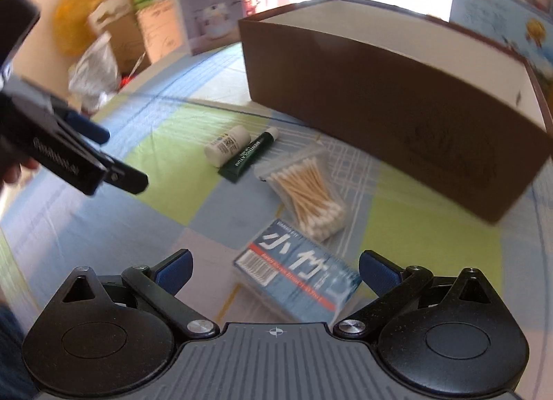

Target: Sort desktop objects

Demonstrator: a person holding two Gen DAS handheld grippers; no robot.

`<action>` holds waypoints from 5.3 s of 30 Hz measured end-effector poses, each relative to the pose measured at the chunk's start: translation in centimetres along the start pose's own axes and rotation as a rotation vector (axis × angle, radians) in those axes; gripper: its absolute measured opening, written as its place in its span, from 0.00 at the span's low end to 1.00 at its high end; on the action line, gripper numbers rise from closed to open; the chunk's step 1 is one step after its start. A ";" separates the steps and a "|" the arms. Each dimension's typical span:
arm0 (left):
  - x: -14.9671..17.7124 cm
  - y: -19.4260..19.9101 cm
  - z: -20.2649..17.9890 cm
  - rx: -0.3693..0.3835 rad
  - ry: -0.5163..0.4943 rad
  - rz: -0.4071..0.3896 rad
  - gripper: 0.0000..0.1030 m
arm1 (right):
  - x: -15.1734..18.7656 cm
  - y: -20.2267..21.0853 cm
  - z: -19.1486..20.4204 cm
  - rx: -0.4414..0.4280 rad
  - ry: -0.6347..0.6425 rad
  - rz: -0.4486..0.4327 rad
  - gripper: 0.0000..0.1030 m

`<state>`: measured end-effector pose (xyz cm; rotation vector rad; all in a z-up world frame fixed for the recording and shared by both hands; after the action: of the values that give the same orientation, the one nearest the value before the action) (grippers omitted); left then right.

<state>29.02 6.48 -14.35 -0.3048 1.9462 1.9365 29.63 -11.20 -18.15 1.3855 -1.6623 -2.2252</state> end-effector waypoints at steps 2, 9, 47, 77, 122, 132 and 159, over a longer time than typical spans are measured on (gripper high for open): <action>0.1 -0.1 0.1 0.000 0.003 0.005 0.95 | 0.0 -0.7 0.0 -0.007 0.035 0.013 0.97; 0.3 -0.5 0.3 0.003 0.008 0.013 0.95 | 0.8 -1.9 0.7 0.022 0.150 0.069 0.74; -6.7 -6.7 -2.5 0.113 -0.101 -0.072 0.22 | 4.9 2.3 -8.8 0.310 -0.522 0.048 0.57; -1.0 -4.5 -1.9 0.089 -0.043 0.008 0.22 | 5.0 1.1 -6.0 0.290 -0.359 0.123 0.54; -14.5 3.7 -7.5 0.275 -0.076 -0.290 0.21 | -9.7 6.7 -11.9 0.234 -0.255 -0.207 0.53; -23.3 0.4 -10.8 0.339 -0.090 -0.290 0.21 | -15.1 2.4 -18.7 0.251 -0.307 -0.186 0.53; -33.1 -14.7 -12.0 0.264 0.034 -0.089 0.22 | -17.9 -8.6 -25.6 0.273 -0.265 -0.002 0.53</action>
<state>63.65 -9.45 -14.43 -0.3457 2.1410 1.6059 61.16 -17.70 -14.50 1.1764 -2.1191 -2.3391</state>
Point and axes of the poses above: each gripper's, at about its wrist camera, not at the fingertips, and y roughly against the way its jaws point, z to its left, x to its underside, the point moved 6 cm from there along -y, roughly the way its jaws point, and after that the axes turned 2 degrees about y, right-handed, at the moved point
